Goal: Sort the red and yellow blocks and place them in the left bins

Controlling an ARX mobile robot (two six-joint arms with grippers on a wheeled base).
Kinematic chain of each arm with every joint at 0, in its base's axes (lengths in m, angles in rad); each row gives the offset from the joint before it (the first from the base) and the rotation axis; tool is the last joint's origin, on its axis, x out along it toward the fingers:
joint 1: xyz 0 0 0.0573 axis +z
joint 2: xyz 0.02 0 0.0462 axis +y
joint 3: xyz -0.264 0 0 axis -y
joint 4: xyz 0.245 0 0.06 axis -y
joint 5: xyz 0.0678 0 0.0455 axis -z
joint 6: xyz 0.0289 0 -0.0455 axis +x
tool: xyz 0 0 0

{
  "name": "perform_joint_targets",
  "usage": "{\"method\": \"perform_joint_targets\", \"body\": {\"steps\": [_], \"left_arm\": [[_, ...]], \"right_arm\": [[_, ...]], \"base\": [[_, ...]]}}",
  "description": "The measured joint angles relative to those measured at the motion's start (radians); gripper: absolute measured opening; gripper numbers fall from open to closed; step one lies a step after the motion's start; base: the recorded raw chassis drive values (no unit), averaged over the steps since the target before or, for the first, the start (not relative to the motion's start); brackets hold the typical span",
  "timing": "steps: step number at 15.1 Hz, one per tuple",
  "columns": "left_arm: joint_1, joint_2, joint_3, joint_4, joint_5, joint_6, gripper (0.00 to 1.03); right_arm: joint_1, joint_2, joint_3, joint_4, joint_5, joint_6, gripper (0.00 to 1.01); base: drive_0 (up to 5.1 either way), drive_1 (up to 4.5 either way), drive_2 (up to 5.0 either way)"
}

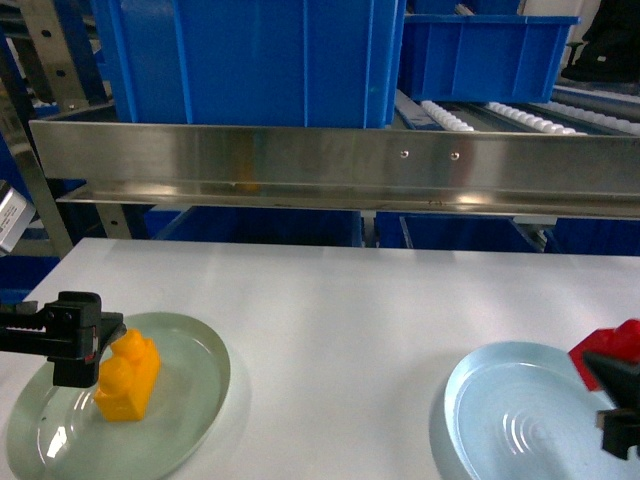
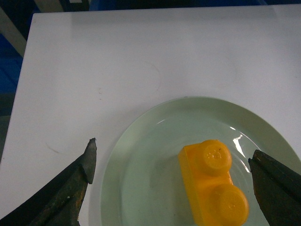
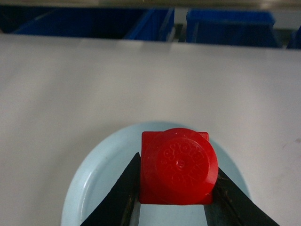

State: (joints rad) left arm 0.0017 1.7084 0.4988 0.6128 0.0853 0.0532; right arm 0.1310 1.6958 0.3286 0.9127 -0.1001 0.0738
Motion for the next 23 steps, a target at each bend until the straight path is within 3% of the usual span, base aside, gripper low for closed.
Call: {"method": "perform_joint_targets", "body": {"steps": [3, 7, 9, 13, 17, 23], "left_arm": [[0.0, 0.0, 0.0, 0.0, 0.0, 0.0, 0.98], [0.0, 0.0, 0.0, 0.0, 0.0, 0.0, 0.98], [0.0, 0.0, 0.0, 0.0, 0.0, 0.0, 0.98], [-0.017, 0.025, 0.016, 0.001, -0.021, -0.001, 0.98], [-0.109, 0.243, 0.145, 0.0, -0.06, -0.028, 0.98], [-0.142, 0.342, 0.207, 0.005, -0.131, -0.083, 0.98]], "right_arm": [[-0.022, -0.304, -0.071, -0.114, 0.0, -0.035, 0.29], [-0.117, -0.743, -0.164, -0.352, -0.055, -0.065, 0.29], [-0.138, -0.912, -0.212, -0.446, -0.044, -0.086, 0.29], [-0.138, -0.923, -0.211, -0.44, -0.04, -0.094, 0.29], [-0.138, -0.925, -0.211, -0.441, -0.039, -0.095, 0.29], [-0.138, -0.925, -0.211, -0.441, -0.039, -0.097, 0.29]], "base": [[0.0, 0.0, 0.0], [0.0, 0.0, 0.0], [0.0, 0.0, 0.0], [0.0, 0.0, 0.0], [0.0, 0.0, 0.0], [0.0, 0.0, 0.0]]}}
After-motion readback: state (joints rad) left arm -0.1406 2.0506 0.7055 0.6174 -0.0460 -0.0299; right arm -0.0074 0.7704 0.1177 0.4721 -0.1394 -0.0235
